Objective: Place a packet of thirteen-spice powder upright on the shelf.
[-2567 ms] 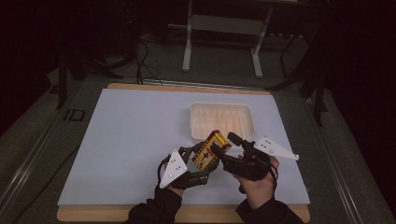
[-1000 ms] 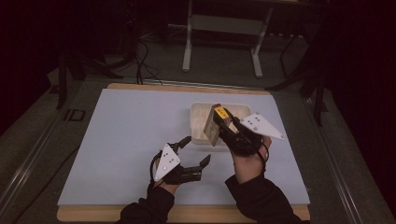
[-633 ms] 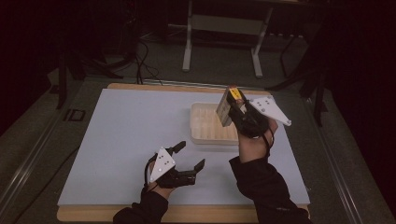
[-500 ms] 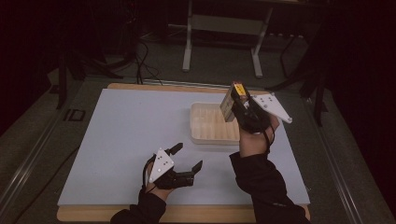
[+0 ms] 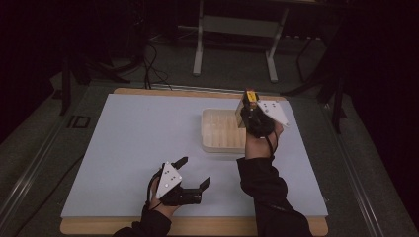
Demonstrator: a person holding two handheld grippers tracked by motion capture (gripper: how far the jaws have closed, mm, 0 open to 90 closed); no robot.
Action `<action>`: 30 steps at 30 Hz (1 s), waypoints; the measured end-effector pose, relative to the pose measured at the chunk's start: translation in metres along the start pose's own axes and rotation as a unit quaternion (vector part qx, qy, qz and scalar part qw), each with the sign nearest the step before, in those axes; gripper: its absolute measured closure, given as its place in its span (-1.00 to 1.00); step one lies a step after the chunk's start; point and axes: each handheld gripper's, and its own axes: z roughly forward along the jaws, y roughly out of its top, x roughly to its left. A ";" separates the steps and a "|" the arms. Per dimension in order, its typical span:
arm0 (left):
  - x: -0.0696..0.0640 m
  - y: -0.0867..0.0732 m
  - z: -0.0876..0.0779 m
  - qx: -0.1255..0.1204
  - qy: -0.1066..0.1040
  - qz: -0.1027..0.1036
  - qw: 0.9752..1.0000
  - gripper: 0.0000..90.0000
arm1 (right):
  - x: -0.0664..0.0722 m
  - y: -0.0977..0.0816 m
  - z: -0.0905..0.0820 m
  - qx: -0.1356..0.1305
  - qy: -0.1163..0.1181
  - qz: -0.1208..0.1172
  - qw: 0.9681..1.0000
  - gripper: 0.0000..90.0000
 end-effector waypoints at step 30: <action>0.002 -0.006 0.005 0.003 -0.005 -0.003 1.000 -0.94 | -0.007 -0.049 0.029 0.052 -0.016 0.029 0.998 0.51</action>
